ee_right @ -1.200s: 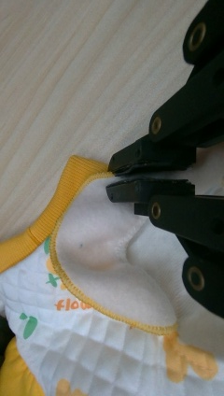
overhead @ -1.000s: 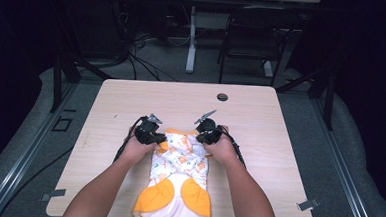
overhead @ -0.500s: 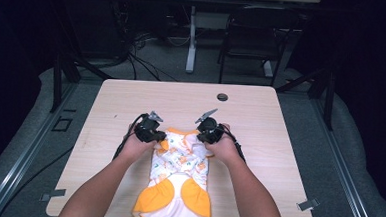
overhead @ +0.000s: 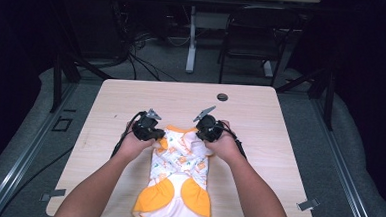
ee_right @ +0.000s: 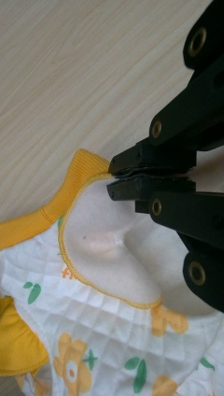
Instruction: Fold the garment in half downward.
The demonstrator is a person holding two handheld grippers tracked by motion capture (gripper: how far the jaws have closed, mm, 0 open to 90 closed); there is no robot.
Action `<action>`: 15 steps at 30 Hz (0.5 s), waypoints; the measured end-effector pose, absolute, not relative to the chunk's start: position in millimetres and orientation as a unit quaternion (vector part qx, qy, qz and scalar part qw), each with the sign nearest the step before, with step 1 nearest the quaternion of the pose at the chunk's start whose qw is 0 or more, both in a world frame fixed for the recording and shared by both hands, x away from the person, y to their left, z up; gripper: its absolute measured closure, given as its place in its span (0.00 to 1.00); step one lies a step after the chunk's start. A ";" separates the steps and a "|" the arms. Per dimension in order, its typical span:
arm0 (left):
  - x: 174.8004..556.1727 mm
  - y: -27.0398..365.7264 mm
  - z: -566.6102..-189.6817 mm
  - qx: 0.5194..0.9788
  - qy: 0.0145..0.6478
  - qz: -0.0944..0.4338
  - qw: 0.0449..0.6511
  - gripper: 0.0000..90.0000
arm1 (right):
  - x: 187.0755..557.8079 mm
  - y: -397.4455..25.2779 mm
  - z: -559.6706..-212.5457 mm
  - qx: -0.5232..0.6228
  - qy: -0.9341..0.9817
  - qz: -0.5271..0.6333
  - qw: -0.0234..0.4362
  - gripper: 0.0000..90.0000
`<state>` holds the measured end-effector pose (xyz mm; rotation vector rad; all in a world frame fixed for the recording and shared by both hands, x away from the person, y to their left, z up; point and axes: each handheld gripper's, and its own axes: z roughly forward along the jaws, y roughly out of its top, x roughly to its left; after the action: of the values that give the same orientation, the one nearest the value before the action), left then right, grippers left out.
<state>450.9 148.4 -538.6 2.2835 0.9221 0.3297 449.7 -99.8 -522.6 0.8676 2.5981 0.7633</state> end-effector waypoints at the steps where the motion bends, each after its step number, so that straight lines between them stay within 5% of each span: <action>1: 450.8 148.1 -537.7 0.870 0.351 0.126 0.323 0.93 | 449.5 -99.5 -523.1 0.305 0.901 0.270 0.149 0.96; 15: 448.9 149.9 -519.5 0.869 0.340 0.139 0.331 0.93 | 447.2 -99.7 -507.5 0.295 0.903 0.270 0.157 0.96</action>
<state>448.9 149.9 -519.5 2.2723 0.8886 0.3640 447.2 -99.7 -507.5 0.8428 2.5846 0.7727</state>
